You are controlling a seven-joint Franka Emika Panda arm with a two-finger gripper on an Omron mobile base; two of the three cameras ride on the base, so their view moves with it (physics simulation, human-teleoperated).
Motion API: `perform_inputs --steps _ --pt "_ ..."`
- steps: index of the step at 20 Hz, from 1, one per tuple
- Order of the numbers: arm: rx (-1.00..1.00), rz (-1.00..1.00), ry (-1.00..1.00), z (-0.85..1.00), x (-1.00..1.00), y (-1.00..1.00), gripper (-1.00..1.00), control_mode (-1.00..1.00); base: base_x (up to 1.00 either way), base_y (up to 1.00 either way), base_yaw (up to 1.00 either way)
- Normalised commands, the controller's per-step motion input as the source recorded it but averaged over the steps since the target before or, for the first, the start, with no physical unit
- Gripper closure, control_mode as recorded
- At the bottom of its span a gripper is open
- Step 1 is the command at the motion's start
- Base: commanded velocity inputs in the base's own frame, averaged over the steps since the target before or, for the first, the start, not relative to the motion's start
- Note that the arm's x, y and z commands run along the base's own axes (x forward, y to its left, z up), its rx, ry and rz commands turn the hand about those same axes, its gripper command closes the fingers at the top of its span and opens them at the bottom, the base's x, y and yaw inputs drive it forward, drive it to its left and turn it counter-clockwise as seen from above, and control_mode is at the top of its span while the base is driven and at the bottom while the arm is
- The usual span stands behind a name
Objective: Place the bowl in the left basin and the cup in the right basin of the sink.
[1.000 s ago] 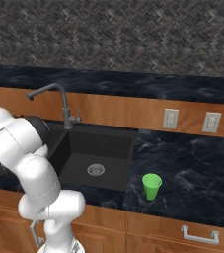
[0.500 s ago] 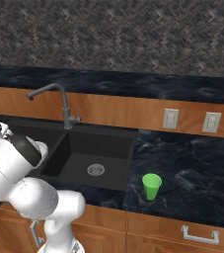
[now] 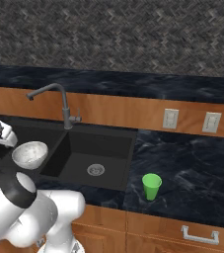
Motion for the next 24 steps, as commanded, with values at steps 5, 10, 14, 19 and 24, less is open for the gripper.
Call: perform_inputs --steps 5,10,14,19,24 --pt "0.01 -0.05 0.0 0.3 -0.29 -0.38 -1.0 -1.0 0.0 0.0 0.0" --pt "0.0 -0.07 0.0 0.3 -0.28 -0.41 -1.0 -1.0 0.0 0.0 0.0" --pt "0.0 -0.11 0.0 0.27 -0.24 -0.41 -1.0 -1.0 0.0 0.0 0.0" --pt "0.0 -0.07 0.0 0.24 -0.2 -0.43 -1.0 -1.0 0.0 0.0 0.0" --pt "0.0 -0.01 0.0 0.21 -0.2 -0.47 -1.0 -1.0 0.0 0.0 0.0"
